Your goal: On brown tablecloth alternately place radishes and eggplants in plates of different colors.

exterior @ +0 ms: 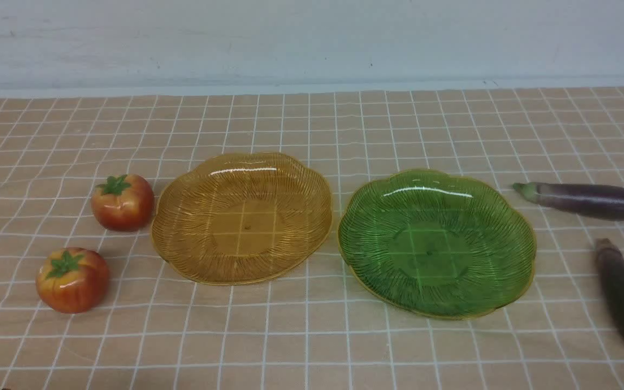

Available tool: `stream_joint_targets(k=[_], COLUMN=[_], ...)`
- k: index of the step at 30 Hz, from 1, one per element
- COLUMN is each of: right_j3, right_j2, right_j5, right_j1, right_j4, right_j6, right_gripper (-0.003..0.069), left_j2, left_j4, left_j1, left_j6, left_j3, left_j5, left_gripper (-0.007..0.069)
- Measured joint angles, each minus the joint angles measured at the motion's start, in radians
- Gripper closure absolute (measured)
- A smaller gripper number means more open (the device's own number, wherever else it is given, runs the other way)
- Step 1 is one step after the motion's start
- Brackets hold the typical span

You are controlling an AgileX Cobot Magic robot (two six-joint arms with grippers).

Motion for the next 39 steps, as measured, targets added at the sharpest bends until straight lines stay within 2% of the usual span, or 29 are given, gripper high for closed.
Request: stream_joint_targets(k=[18,24,26,30,33,37,39], right_j3=[0.0,0.0,0.0,0.0,0.0,0.0,0.001], right_j2=[0.0,0.0,0.0,0.0,0.0,0.0,0.0], right_j5=[0.0,0.0,0.0,0.0,0.0,-0.001,-0.02], right_j1=[0.0,0.0,0.0,0.0,0.0,0.0,0.0], right_j4=[0.0,0.0,0.0,0.0,0.0,0.011,0.066], right_j6=[0.0,0.0,0.0,0.0,0.0,0.003,0.026], right_gripper=[0.0674,0.0674,0.0674,0.0674,0.0674,0.0674,0.0674], left_j2=[0.0,0.0,0.0,0.0,0.0,0.0,0.0], left_j4=[0.0,0.044,-0.003,-0.206,-0.32,-0.383,-0.394], left_j1=[0.0,0.0,0.0,0.0,0.0,0.0,0.0], left_j6=[0.0,0.015,-0.042,-0.247,-0.339,-0.367,-0.371], left_j3=[0.0,0.001,0.001,0.001,0.001,0.001,0.001], left_j5=[0.0,-0.038,-0.09,-0.262,-0.38,-0.498,-0.593], left_gripper=[0.0628,0.0628,0.0628,0.0628,0.0628,0.0628,0.0628])
